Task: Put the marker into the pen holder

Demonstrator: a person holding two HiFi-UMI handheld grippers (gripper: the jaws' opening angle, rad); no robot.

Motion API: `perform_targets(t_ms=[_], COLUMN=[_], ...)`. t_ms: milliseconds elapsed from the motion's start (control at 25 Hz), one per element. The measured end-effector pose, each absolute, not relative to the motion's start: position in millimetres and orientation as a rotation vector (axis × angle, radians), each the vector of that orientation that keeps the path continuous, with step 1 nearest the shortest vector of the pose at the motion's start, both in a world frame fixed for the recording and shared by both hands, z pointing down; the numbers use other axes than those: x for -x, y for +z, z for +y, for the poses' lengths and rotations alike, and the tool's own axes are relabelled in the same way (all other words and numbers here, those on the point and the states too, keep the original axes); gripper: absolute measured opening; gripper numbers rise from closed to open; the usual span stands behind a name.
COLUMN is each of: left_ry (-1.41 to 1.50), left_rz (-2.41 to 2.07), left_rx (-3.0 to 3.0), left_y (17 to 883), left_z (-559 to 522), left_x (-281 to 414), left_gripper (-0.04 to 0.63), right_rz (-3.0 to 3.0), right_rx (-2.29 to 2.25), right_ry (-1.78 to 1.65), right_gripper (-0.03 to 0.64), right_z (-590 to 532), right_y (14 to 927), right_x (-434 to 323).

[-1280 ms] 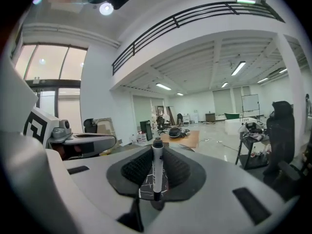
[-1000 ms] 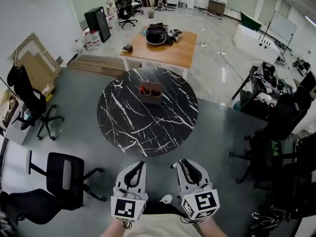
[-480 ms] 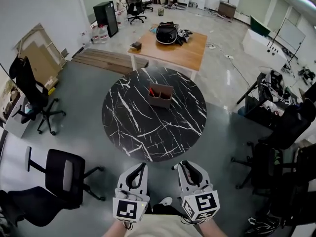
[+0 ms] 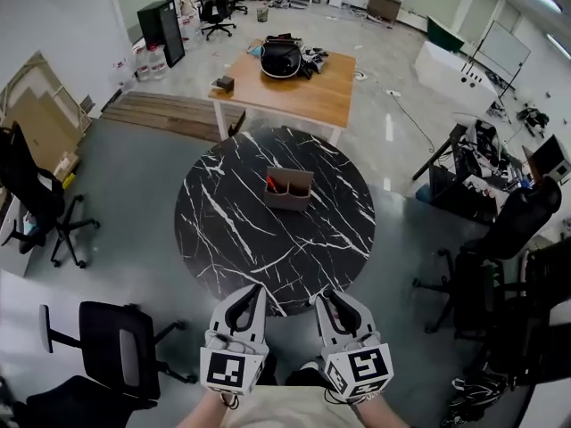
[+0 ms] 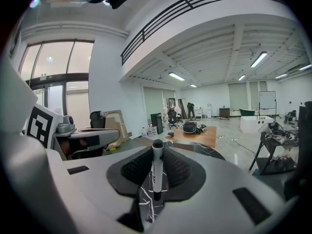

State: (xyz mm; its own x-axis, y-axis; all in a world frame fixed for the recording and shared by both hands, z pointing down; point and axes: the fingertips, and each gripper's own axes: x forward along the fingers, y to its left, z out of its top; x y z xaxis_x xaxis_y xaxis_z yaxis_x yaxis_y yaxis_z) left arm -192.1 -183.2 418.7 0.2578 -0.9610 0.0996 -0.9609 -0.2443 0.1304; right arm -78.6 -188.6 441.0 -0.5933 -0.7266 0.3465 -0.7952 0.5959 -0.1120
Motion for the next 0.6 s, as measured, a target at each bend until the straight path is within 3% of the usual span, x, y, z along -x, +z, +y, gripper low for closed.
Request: perform_targets(t_ms=[280,600], left_ry=[-0.025,-0.002], left_rz=[-1.78,-1.735], left_rx=[-2.393,-2.45], left_y=[414.5,425.9], left_z=[-217.5,-258.1], left_x=[246.6,253.5], left_gripper=[0.012,0.011], right_rz=[-2.549,-2.522], right_rx=[-1.293,-1.262], right_ry=[0.328,0.317], right_gripper=[0.081,0.081], right_z=[-219.2,-255.6], right_y=[431.6,446.7], right_x=[130.6,151.6])
